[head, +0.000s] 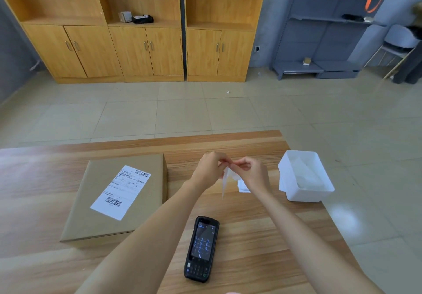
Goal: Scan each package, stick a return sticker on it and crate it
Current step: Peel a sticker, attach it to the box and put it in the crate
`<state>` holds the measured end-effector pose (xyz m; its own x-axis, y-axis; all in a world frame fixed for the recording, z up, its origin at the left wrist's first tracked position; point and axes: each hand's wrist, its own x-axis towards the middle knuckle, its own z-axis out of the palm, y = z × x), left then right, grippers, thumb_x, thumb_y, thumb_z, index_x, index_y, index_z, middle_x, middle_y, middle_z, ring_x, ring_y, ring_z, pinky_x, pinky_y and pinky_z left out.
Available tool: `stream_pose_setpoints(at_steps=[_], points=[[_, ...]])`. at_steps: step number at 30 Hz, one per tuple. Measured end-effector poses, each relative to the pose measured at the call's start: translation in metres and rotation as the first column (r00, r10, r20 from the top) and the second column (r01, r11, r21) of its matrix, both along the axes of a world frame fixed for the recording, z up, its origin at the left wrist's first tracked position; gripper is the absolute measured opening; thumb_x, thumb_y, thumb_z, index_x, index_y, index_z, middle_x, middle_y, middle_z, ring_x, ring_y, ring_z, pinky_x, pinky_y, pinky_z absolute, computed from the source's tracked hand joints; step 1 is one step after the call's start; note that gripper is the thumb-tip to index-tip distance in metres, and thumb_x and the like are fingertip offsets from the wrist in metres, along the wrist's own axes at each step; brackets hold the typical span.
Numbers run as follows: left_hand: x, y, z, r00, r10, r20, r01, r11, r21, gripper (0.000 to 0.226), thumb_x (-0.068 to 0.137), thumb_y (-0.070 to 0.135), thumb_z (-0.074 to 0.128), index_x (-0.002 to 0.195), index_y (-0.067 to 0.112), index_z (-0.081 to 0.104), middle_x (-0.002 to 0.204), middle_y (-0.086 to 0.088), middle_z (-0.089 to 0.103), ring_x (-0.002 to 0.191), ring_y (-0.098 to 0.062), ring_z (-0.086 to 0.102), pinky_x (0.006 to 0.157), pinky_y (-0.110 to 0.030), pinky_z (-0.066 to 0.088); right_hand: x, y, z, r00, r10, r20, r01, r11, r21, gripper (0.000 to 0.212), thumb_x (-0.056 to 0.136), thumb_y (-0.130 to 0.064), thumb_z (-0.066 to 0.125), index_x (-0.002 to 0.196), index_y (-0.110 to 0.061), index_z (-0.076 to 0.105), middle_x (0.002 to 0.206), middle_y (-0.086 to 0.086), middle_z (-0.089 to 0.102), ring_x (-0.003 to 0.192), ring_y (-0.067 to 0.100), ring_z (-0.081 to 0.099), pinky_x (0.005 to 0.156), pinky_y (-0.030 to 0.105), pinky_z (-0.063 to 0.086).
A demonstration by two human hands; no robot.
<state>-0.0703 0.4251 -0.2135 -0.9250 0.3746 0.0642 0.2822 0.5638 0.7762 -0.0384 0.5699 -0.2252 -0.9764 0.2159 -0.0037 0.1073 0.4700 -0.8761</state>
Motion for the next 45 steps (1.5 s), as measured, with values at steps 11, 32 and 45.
stream_pose_setpoints(at_steps=[11, 32, 45], points=[[-0.003, -0.002, -0.004, 1.000, 0.021, 0.015, -0.021, 1.000, -0.006, 0.010, 0.090, 0.010, 0.059, 0.094, 0.009, 0.069, 0.090, -0.003, 0.070, 0.070, -0.026, 0.068, 0.063, -0.040, 0.057, 0.000, 0.004, -0.003, 1.000, 0.003, 0.008, -0.003, 1.000, 0.016, 0.015, 0.080, -0.032, 0.075, 0.078, -0.018, 0.071, 0.076, -0.008, 0.070, 0.074, 0.004, 0.065, 0.068, 0.022, 0.051], [-0.012, -0.015, -0.008, 0.964, 0.256, 0.067, -0.254, 0.966, -0.040, 0.008, 0.095, 0.022, 0.051, 0.089, 0.020, 0.055, 0.084, 0.002, 0.068, 0.069, -0.015, 0.067, 0.072, -0.043, 0.056, 0.001, 0.015, -0.013, 0.988, -0.102, 0.116, 0.100, 0.995, 0.022, 0.014, 0.085, -0.022, 0.068, 0.076, -0.012, 0.067, 0.069, -0.007, 0.064, 0.066, 0.010, 0.058, 0.057, 0.021, 0.040], [-0.016, -0.021, -0.010, 0.941, 0.340, -0.001, -0.337, 0.932, -0.134, 0.010, 0.097, 0.025, 0.045, 0.090, 0.024, 0.051, 0.094, 0.001, 0.067, 0.082, -0.024, 0.064, 0.070, -0.040, 0.052, 0.008, 0.022, -0.019, 0.979, -0.132, 0.154, 0.136, 0.991, -0.014, 0.029, 0.081, -0.039, 0.072, 0.070, -0.013, 0.067, 0.068, -0.009, 0.070, 0.069, 0.009, 0.063, 0.059, 0.023, 0.043]])
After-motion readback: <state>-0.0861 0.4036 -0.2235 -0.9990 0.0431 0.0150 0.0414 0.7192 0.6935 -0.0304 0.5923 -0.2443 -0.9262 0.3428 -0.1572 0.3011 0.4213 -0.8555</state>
